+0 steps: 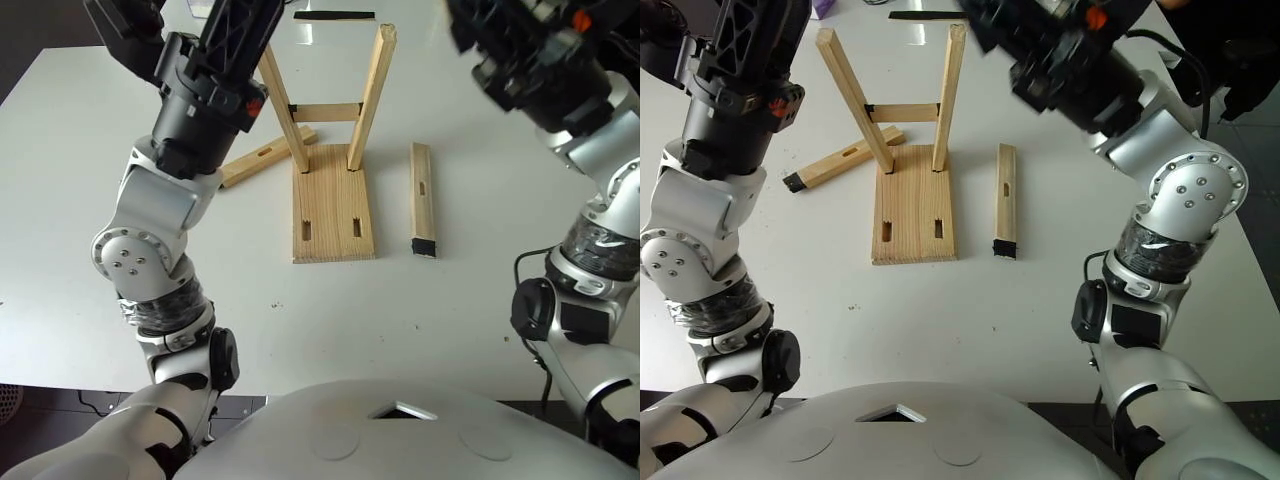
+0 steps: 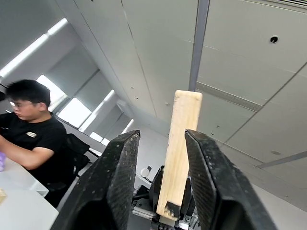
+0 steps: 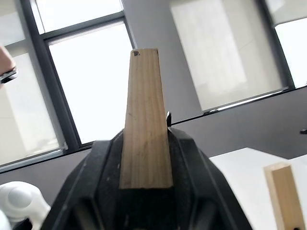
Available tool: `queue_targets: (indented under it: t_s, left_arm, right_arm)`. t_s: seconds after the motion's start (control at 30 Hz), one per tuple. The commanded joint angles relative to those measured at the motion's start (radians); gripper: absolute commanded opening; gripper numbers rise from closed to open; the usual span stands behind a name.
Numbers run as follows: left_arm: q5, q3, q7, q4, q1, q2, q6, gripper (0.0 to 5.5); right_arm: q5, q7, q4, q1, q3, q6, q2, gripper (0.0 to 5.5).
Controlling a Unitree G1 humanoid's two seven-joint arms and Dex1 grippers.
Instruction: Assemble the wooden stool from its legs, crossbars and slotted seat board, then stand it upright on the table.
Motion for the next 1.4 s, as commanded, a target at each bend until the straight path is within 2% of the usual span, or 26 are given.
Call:
queue_targets:
  t_s: [0.03,0.4,0.7,0.97,1.2,1.4]
  left_arm:
    - [-0.079,-0.02,-0.001,-0.004,-0.008,0.075,0.029,1.74]
    - [-0.048,-0.05,-0.13,0.002,0.005,0.243,0.092,1.74]
    - [-0.002,-0.066,-0.201,0.009,0.005,0.285,0.098,1.74]
    - [0.016,-0.076,-0.227,0.014,0.004,0.302,0.102,1.74]
    - [0.029,-0.084,-0.229,0.029,-0.003,0.303,0.096,2.83]
    - [0.038,-0.094,-0.238,0.026,-0.008,0.31,0.1,2.85]
  right_arm:
    - [0.022,0.045,-0.027,0.011,0.043,0.022,-0.043,1.3]
    - [-0.007,0.088,-0.008,0.006,0.094,0.0,-0.09,1.3]
    - [-0.092,0.192,-0.02,0.059,0.156,-0.028,-0.155,1.3]
    - [-0.11,0.207,0.0,0.063,0.166,-0.055,-0.159,1.3]
    - [-0.102,0.207,0.009,0.05,0.157,-0.053,-0.153,1.3]
    - [-0.157,0.273,-0.025,0.077,0.204,-0.061,-0.185,1.3]
